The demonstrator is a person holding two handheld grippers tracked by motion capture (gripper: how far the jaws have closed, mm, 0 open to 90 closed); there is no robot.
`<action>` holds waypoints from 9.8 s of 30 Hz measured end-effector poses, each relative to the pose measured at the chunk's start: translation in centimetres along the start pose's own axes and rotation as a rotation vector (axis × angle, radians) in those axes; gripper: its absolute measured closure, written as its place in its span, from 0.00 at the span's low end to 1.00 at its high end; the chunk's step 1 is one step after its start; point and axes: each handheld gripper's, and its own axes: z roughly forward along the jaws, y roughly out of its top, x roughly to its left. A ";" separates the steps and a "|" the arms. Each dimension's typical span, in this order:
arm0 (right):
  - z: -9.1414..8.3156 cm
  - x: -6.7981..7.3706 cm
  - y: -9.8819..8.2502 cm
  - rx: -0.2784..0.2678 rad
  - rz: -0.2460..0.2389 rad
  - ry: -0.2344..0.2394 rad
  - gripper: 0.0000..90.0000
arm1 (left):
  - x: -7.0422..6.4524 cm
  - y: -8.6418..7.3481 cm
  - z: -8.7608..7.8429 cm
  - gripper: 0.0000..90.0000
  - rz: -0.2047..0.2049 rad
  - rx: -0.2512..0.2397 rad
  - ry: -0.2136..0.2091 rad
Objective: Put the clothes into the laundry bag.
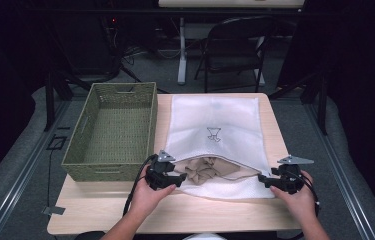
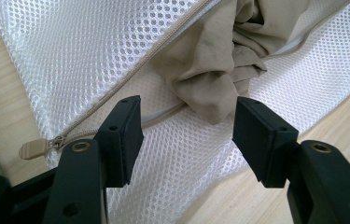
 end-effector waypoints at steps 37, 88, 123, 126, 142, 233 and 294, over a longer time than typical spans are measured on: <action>0.7 -0.3 0.5 0.078 -0.017 0.072 0.84 | -0.2 -0.3 -0.1 0.48 0.000 -0.004 0.008; 1.6 -1.9 2.2 0.099 -0.057 -0.015 0.87 | 1.3 -3.2 1.3 0.37 -0.135 0.140 0.066; 1.5 -0.9 1.9 0.100 -0.087 -0.002 0.87 | 0.7 -2.8 2.7 0.51 -0.080 0.129 0.103; 1.5 -0.8 1.9 0.098 -0.086 -0.005 0.87 | 0.7 -2.8 2.7 0.59 -0.075 0.127 0.093; 1.4 0.3 1.9 0.105 -0.117 0.017 0.87 | 0.6 -2.4 2.5 0.85 -0.068 0.116 0.119; -3.5 -0.3 12.6 0.108 -0.054 0.213 0.86 | 4.1 9.8 -4.8 0.93 -0.115 0.144 -0.034; -4.3 -2.0 17.4 0.047 -0.075 0.094 0.88 | 6.9 14.5 -6.8 0.94 -0.141 0.077 0.046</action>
